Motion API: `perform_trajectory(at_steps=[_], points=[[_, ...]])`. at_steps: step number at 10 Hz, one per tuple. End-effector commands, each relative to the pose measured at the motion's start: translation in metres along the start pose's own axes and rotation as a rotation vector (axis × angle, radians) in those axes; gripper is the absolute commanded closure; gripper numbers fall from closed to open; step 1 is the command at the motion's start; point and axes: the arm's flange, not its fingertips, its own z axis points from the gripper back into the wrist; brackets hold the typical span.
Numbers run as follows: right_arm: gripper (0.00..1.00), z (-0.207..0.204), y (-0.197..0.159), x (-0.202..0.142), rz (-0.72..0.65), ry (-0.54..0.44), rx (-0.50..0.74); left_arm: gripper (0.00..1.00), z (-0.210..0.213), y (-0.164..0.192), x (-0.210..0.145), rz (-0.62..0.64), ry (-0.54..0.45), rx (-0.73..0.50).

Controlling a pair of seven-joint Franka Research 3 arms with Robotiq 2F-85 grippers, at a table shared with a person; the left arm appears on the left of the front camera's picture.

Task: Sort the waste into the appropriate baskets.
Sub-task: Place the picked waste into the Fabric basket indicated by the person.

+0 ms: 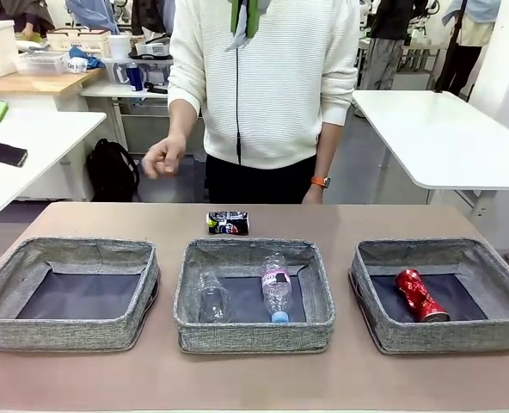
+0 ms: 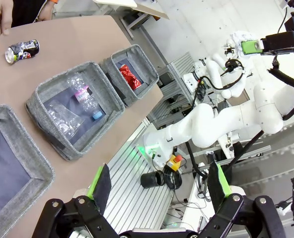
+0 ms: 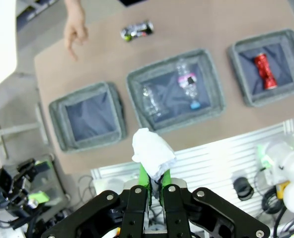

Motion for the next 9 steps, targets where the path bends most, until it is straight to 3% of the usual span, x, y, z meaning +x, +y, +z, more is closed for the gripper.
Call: perform_trajectory(at_steps=[1,9], points=[[0.91,-0.0008,-0.0023,-0.0015,-0.011,-0.017,0.011,0.0,-0.0008,-0.0002,-0.0001,-0.023,-0.008,-0.017],[0.91,-0.0008,-0.0023,-0.0015,-0.011,-0.017,0.011,0.0,-0.0008,-0.0002,-0.0001,-0.023,-0.008,-0.017]])
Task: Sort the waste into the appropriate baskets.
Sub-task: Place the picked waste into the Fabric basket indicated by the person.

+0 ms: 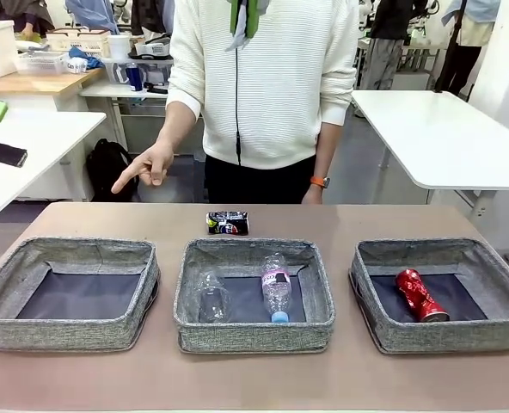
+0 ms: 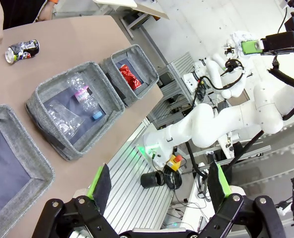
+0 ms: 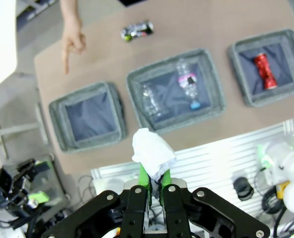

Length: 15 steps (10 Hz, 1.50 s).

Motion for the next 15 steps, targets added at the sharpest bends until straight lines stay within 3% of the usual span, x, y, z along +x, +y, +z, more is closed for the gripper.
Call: perform_trajectory(at_steps=[1,2,3,6,7,8,9,10,11,12,14,15], points=[[0.91,0.0,0.0,0.0,0.0,0.0,0.0,0.0,-0.001,0.0,0.0,-0.023,-0.008,-0.017],[0.91,-0.018,-0.001,-0.007,0.135,0.029,-0.044,0.0,0.0,0.0,0.0,0.0,0.0,0.0],[0.91,-0.043,0.005,-0.015,0.25,0.043,-0.056,0.0,0.015,0.021,-0.01,0.071,-0.032,0.109],[0.91,-0.152,0.09,-0.034,0.635,0.163,0.022,0.0,0.115,0.067,-0.062,0.242,-0.426,0.134],[0.91,-0.185,0.122,-0.039,0.74,0.143,0.021,0.0,0.131,0.074,-0.087,0.274,-0.412,0.156],[0.91,-0.22,0.154,-0.048,0.893,0.112,0.134,0.0,0.14,0.085,-0.115,0.34,-0.331,0.172],[0.91,-0.246,0.178,-0.059,0.949,0.145,0.183,0.0,0.14,0.096,-0.133,0.423,-0.259,0.158],[0.91,-0.267,0.192,-0.062,0.904,0.064,0.183,0.0,0.138,0.106,-0.146,0.495,-0.211,0.137],[0.91,-0.268,0.196,-0.056,0.666,0.028,0.133,0.0,0.137,0.116,-0.149,0.568,-0.241,0.201],[0.91,-0.282,0.172,-0.077,0.916,0.12,0.131,0.0,0.147,0.101,-0.139,0.433,-0.295,0.163],[0.91,-0.292,0.187,-0.067,0.847,0.087,0.148,0.0,0.147,0.101,-0.139,0.433,-0.295,0.163],[0.91,-0.305,0.189,-0.072,0.901,0.074,0.106,0.0,0.147,0.101,-0.139,0.433,-0.295,0.163]])
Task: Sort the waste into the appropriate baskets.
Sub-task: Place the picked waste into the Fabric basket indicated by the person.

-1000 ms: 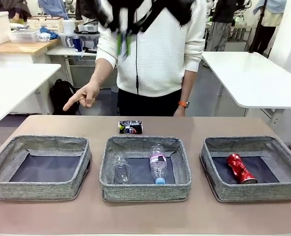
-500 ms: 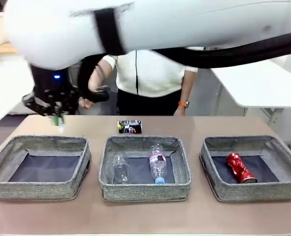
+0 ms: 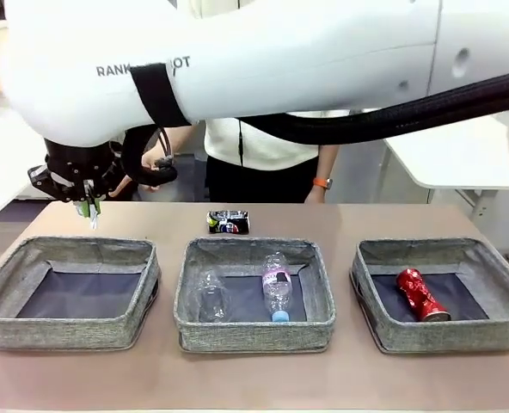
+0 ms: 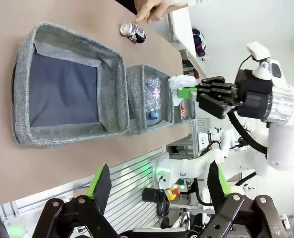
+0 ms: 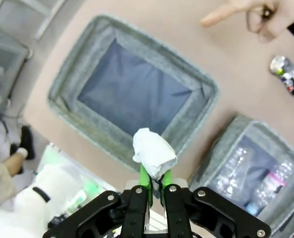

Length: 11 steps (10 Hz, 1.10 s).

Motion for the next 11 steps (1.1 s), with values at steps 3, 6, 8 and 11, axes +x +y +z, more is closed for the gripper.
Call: perform_trajectory(at_steps=[3,6,8,11], points=[[0.91,-0.07,0.012,0.007,0.077,0.046,-0.01,0.0,-0.002,-0.002,0.001,-0.018,-0.011,-0.011],[0.91,-0.075,0.008,0.009,0.046,0.017,-0.009,0.0,-0.002,-0.002,0.001,-0.018,-0.011,-0.011],[0.33,-0.076,0.008,0.01,0.049,0.016,-0.049,0.0,-0.002,-0.002,0.001,-0.018,-0.011,-0.011],[0.0,-0.075,0.007,0.01,0.046,-0.017,-0.027,0.0,-0.002,-0.002,0.001,-0.018,-0.011,-0.011]])
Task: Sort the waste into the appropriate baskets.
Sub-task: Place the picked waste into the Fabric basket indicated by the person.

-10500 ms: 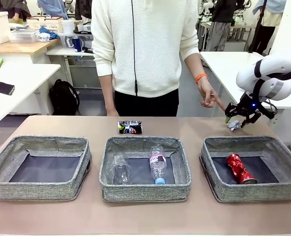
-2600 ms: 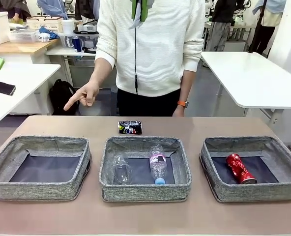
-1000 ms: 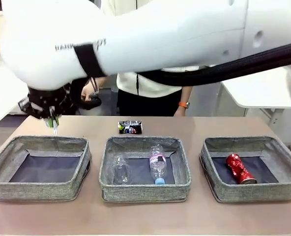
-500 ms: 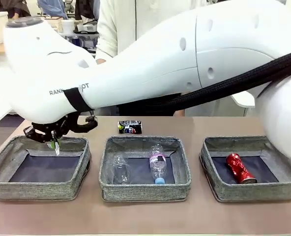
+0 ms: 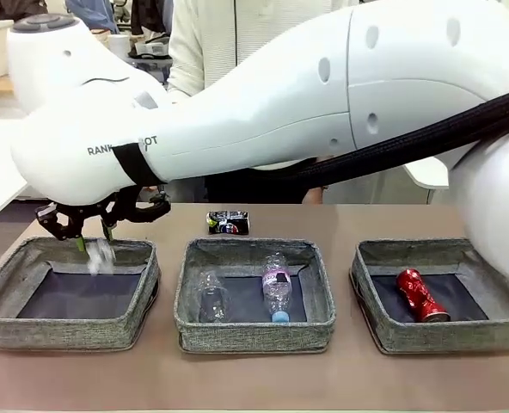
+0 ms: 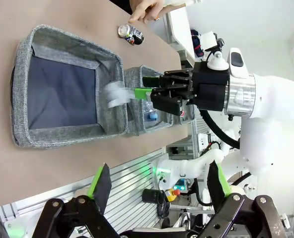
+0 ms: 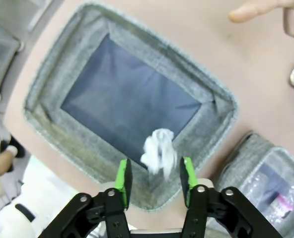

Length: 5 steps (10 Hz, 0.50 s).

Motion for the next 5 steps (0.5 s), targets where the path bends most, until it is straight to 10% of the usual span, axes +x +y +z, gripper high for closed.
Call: perform_trajectory(at_steps=[1,5], points=[[0.0,0.0031,-0.0002,-0.0006,0.003,-0.043,-0.015,0.0,-0.0019,-0.0001,0.0006,-0.012,-0.007,-0.008],[0.0,0.0047,-0.0045,-0.0015,-0.005,-0.058,-0.014,0.0,-0.0019,-0.0001,0.0006,-0.012,-0.007,-0.008]])
